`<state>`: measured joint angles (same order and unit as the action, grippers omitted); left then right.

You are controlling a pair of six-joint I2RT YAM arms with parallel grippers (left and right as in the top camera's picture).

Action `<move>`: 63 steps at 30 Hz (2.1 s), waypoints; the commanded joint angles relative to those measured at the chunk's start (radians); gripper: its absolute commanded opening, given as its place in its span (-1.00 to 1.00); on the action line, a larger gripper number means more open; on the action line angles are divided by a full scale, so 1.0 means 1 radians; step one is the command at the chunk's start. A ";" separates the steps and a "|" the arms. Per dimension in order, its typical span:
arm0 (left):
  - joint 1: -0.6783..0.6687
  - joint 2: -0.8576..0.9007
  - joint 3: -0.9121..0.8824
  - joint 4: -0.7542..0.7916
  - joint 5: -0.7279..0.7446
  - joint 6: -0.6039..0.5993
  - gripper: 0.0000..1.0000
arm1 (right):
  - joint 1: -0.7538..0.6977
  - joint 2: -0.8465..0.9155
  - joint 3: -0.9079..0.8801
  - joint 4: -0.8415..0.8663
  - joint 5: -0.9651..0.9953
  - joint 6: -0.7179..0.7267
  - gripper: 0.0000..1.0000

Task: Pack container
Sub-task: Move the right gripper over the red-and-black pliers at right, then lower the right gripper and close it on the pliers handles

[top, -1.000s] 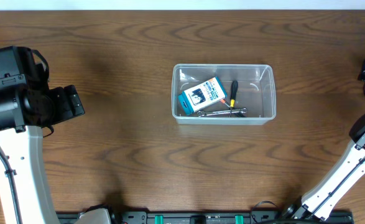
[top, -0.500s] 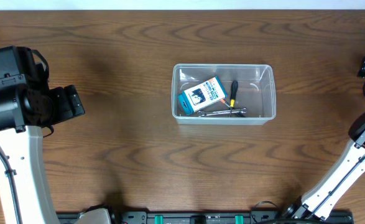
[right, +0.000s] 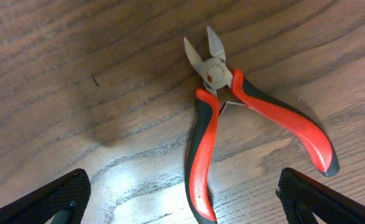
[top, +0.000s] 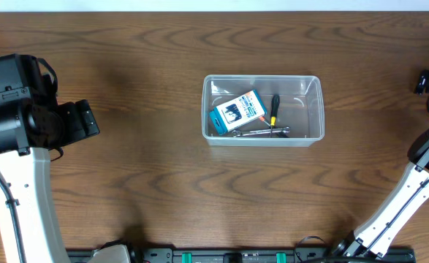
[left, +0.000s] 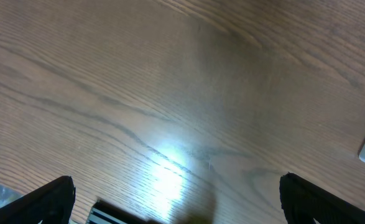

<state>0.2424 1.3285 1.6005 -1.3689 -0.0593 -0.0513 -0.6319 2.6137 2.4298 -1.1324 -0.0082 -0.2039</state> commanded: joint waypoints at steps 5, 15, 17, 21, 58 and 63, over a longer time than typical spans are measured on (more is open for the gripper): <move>0.005 -0.002 0.011 -0.003 -0.002 0.006 0.96 | -0.011 0.006 0.011 0.018 -0.027 0.024 0.99; 0.005 -0.002 0.011 -0.003 -0.002 0.006 0.96 | -0.011 0.007 0.010 0.033 -0.026 0.043 0.98; 0.005 -0.002 0.011 -0.003 -0.002 0.006 0.96 | -0.011 0.007 0.008 0.033 -0.026 0.043 0.99; 0.005 -0.002 0.011 -0.003 -0.002 0.006 0.96 | -0.011 0.007 0.008 0.037 -0.026 0.043 0.99; 0.005 -0.002 0.011 -0.003 -0.002 0.006 0.96 | -0.021 0.007 -0.055 0.060 -0.018 0.050 0.99; 0.005 -0.002 0.011 -0.003 -0.002 0.005 0.96 | -0.026 0.007 -0.055 0.063 -0.018 0.050 0.98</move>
<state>0.2424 1.3285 1.6005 -1.3689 -0.0593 -0.0513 -0.6449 2.6137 2.3802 -1.0725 -0.0265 -0.1677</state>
